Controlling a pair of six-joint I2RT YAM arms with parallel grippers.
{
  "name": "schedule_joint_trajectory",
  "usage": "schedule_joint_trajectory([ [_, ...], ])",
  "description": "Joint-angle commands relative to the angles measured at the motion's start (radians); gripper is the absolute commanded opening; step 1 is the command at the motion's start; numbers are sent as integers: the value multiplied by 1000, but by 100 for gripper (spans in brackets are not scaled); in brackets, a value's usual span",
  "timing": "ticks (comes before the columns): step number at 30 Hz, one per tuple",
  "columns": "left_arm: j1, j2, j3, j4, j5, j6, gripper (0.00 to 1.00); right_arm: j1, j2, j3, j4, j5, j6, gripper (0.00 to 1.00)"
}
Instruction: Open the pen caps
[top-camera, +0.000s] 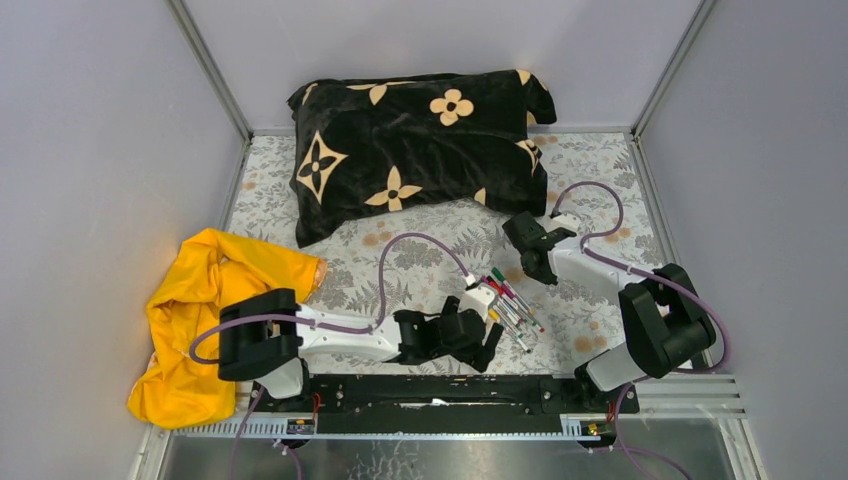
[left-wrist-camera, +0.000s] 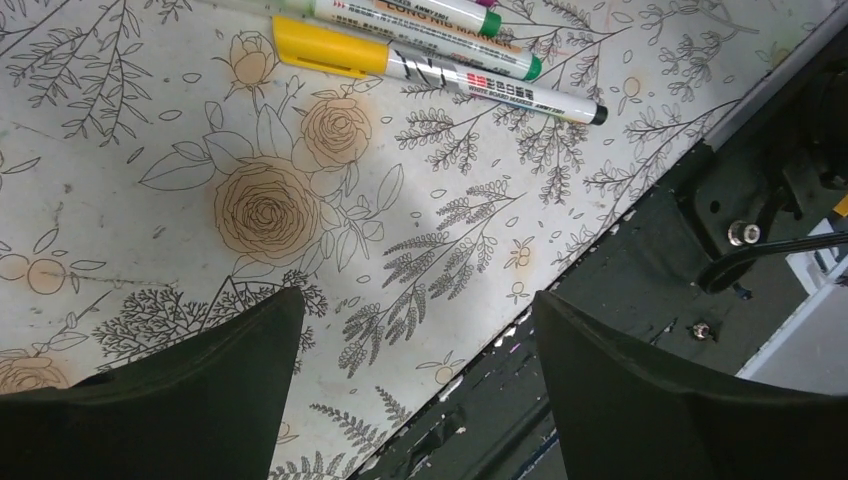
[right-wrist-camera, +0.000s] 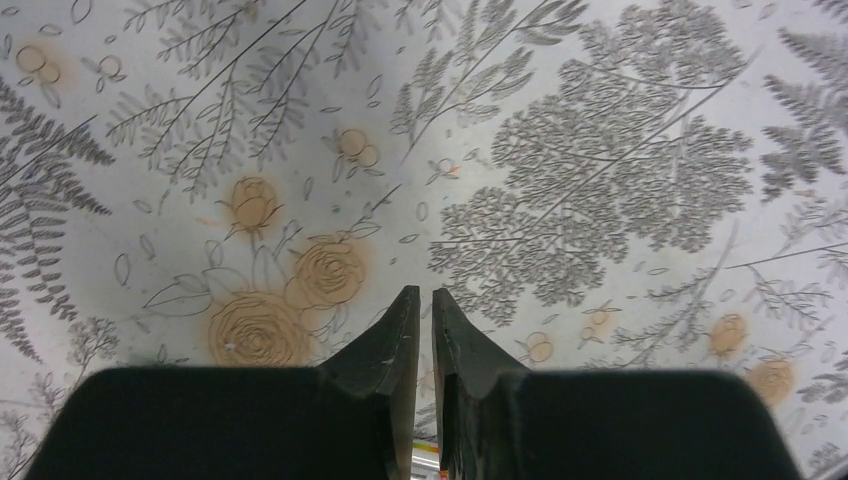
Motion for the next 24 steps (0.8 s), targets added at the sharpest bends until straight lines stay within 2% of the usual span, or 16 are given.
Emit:
schedule_joint_trajectory([
  [1, -10, 50, 29, 74, -41, 18, 90, -2, 25, -5, 65, -99, -17, 16],
  [7, -13, 124, 54, 103, -113, 13, 91, 23, 25, -78, 125, -187, 51, 15],
  [16, -11, 190, 69, 158, -236, 6, 91, 142, 45, -116, 114, -178, 190, 15],
  [24, 11, 171, 26, 163, -297, -25, 92, 245, 9, -154, 47, -148, 349, 15],
])
